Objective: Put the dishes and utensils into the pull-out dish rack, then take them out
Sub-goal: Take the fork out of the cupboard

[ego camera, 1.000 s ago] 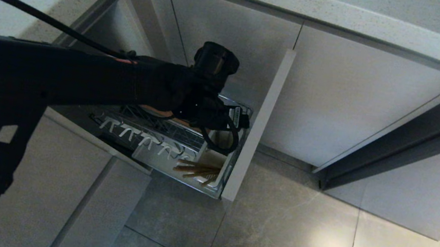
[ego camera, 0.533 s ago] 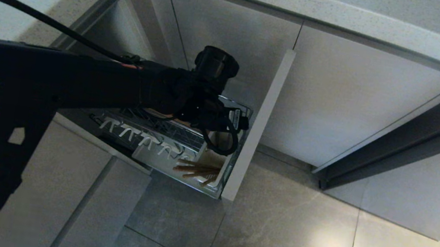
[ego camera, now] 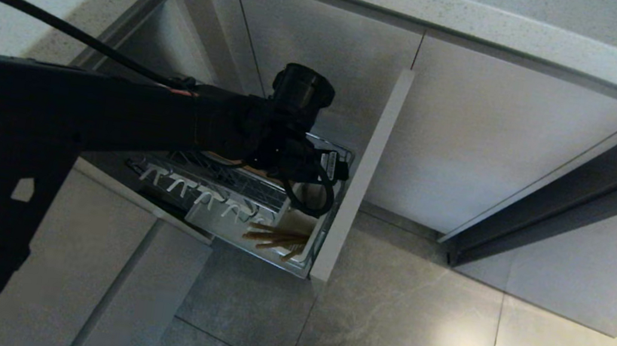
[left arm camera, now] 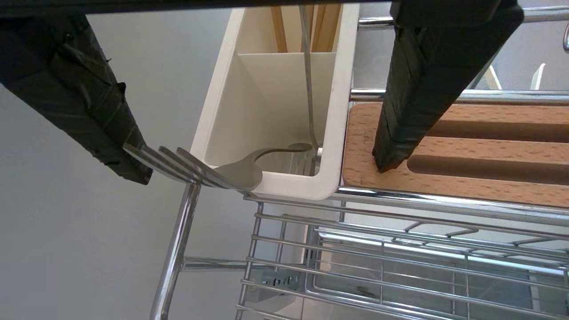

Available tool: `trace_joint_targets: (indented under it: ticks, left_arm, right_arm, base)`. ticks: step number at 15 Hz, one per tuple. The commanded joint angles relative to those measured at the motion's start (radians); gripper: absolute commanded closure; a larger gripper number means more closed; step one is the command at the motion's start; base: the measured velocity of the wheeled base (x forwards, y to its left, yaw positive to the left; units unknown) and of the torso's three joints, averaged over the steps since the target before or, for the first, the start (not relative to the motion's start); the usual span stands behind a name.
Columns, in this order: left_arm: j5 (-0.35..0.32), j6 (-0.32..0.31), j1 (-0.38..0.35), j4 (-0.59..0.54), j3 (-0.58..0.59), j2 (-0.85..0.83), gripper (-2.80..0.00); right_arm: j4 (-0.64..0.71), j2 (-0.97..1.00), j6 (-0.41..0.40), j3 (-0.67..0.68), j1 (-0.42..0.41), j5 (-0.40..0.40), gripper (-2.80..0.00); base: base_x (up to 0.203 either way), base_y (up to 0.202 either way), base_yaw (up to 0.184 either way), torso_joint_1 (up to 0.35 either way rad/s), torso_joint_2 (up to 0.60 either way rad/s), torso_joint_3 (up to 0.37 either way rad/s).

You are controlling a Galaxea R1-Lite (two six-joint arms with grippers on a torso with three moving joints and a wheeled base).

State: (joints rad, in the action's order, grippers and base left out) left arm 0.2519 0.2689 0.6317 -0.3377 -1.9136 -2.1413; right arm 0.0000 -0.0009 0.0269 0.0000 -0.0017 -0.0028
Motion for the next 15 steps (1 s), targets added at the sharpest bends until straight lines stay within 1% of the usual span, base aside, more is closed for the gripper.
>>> trace_joint_targets:
  ticks: [1,9,13,15]
  left_arm:
    - [0.001,0.002,0.005,-0.001,-0.001,0.002,-2.80]
    - [0.006,0.000,0.014,0.000,0.001,0.011,-2.80]
    - [0.018,0.016,0.022,0.000,0.001,0.011,-2.80]
    - [0.021,0.010,0.022,0.000,0.001,0.011,-2.80]
  right_arm:
    - [0.000,-0.001,0.000,0.000,0.000,0.000,0.00]
    - [0.000,-0.001,0.001,0.000,0.000,0.000,0.00]
    - [0.000,-0.001,0.001,0.000,0.000,0.000,0.00]
    - [0.000,-0.001,0.001,0.000,0.000,0.001,0.00]
  base:
    - [0.000,0.000,0.000,0.000,0.00,0.000]
    - [0.000,0.000,0.000,0.000,0.00,0.000]
    - [0.000,0.000,0.000,0.000,0.00,0.000]
    - [0.000,0.000,0.000,0.000,0.00,0.000]
